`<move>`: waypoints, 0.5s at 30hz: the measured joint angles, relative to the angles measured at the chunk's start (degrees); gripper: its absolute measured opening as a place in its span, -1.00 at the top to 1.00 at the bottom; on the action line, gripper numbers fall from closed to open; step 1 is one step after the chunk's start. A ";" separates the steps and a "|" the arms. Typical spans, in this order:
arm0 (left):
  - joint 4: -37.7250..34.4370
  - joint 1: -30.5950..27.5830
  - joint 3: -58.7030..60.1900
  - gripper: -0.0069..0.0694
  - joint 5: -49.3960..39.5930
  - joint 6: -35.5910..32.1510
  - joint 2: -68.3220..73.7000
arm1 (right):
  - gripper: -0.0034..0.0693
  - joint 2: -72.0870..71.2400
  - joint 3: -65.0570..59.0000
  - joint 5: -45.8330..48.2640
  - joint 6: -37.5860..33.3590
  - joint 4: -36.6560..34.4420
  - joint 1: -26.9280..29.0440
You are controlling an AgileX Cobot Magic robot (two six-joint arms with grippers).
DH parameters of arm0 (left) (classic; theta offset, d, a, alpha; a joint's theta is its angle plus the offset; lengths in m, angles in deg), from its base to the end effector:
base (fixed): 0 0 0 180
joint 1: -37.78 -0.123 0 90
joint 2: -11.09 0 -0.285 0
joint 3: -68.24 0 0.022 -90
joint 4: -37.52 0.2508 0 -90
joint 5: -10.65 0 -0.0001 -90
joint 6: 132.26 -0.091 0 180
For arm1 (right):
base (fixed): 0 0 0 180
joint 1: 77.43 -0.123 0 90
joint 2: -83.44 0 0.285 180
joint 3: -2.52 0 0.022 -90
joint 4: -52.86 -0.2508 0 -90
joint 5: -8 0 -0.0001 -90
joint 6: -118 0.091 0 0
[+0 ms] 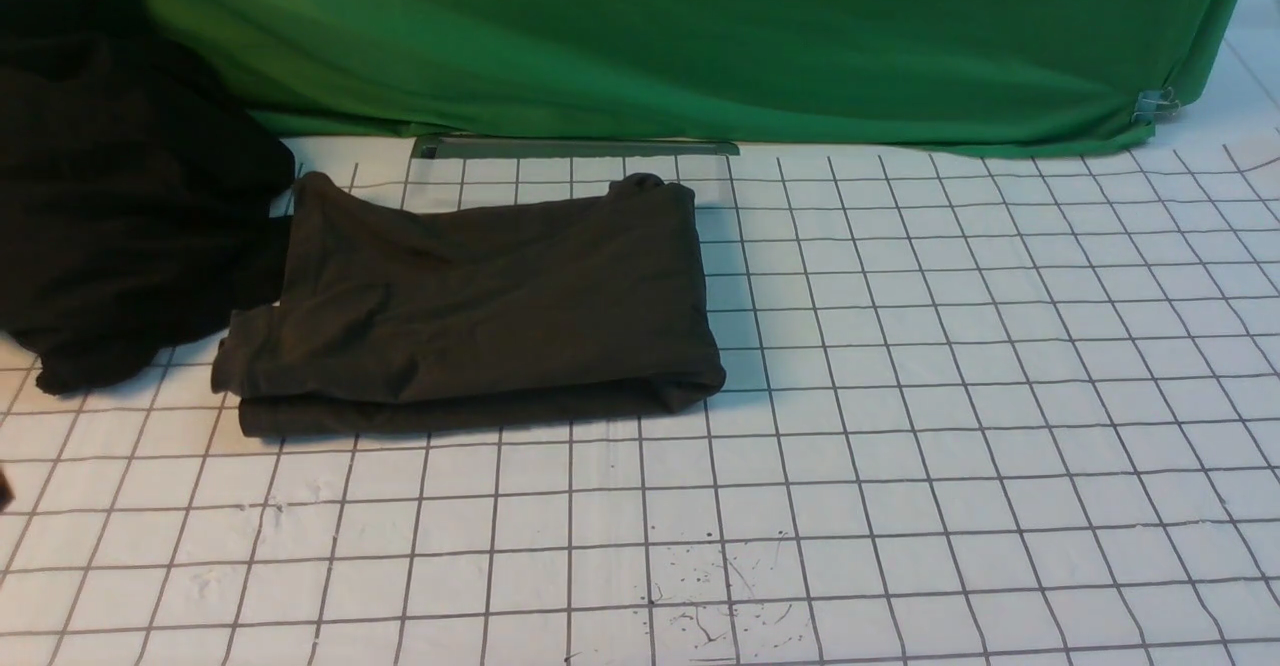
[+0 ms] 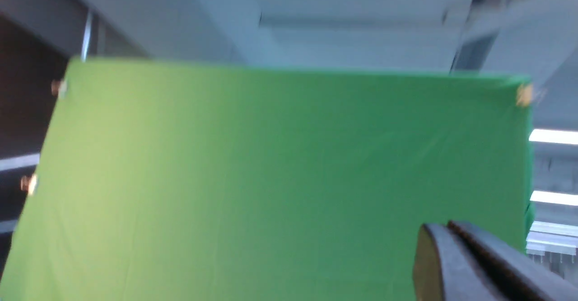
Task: Fold a long-sleeved shirt over a white checkered tablecloth.
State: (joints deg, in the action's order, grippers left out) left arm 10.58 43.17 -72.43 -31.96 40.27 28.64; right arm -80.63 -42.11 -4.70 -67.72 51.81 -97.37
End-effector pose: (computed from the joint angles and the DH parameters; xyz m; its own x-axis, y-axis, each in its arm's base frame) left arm 0.0097 -0.0290 0.3549 -0.1940 -0.1974 -0.9610 0.3585 0.8976 -0.2567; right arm 0.0012 0.0000 0.4046 0.6563 0.1510 -0.7393 -0.2855 0.9566 -0.0580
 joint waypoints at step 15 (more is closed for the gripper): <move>1.28 0.00 4.21 0.83 1.01 11.25 -5.65 | 0.90 17.51 12.25 45.04 13.54 -0.15 -0.26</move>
State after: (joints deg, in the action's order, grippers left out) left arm 11.86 43.17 -68.22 -30.95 51.52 22.99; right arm -63.12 -29.86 40.34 -54.19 51.66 -97.63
